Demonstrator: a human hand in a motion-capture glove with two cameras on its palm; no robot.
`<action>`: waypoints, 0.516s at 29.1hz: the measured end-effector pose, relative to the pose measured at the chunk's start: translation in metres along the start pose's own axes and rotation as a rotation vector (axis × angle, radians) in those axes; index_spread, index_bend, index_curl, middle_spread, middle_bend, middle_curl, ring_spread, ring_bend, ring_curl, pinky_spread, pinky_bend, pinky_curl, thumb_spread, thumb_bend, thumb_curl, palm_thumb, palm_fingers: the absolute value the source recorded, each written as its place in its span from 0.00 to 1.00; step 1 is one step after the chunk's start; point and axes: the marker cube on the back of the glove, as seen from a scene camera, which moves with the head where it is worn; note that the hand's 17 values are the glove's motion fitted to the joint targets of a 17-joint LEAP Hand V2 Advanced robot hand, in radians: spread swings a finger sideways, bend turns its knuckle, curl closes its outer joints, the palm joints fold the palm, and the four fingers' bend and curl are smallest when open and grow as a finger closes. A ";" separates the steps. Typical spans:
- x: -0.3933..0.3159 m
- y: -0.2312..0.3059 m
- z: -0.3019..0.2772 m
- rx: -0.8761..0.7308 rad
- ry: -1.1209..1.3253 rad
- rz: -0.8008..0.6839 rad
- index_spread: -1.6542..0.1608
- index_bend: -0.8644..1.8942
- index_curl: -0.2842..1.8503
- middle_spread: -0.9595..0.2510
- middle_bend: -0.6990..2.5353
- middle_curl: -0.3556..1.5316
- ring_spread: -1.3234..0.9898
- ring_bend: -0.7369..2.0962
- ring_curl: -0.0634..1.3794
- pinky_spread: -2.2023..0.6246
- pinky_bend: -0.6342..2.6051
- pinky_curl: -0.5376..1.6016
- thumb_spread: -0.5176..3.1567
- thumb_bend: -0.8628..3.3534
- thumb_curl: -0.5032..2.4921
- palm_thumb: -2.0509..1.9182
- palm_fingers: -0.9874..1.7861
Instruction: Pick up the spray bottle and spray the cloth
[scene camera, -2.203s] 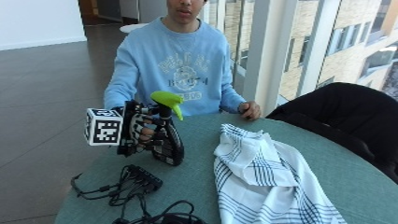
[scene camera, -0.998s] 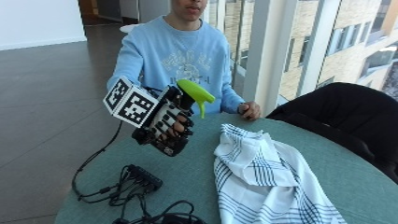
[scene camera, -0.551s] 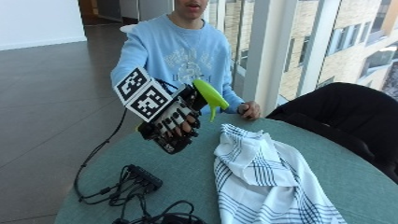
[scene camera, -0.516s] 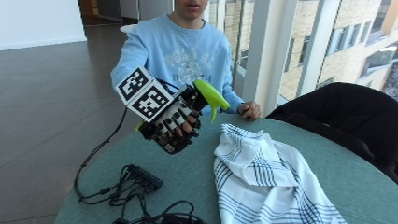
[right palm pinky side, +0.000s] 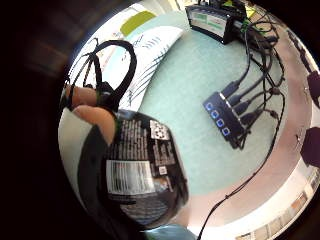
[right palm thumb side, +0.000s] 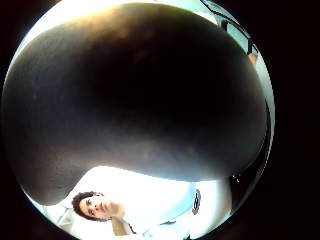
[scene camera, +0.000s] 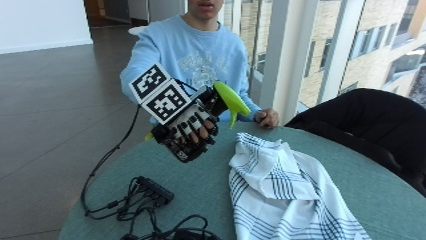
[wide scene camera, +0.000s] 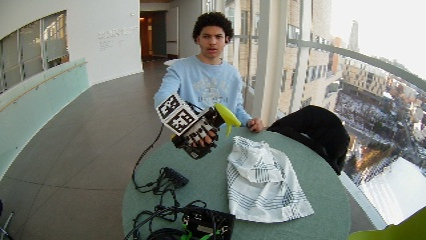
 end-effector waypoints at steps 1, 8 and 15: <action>0.000 0.000 0.000 0.000 0.006 0.005 0.78 0.37 0.32 0.71 0.29 0.42 0.54 0.41 0.31 0.75 0.30 0.43 0.33 0.20 0.37 0.75 0.78; -0.001 0.001 0.007 -0.016 0.015 0.013 0.78 0.37 0.32 0.70 0.29 0.42 0.54 0.41 0.31 0.75 0.30 0.44 0.33 0.20 0.38 0.75 0.78; 0.001 -0.001 0.012 -0.023 0.030 0.025 0.78 0.37 0.32 0.70 0.29 0.42 0.54 0.41 0.31 0.75 0.30 0.44 0.33 0.20 0.38 0.75 0.78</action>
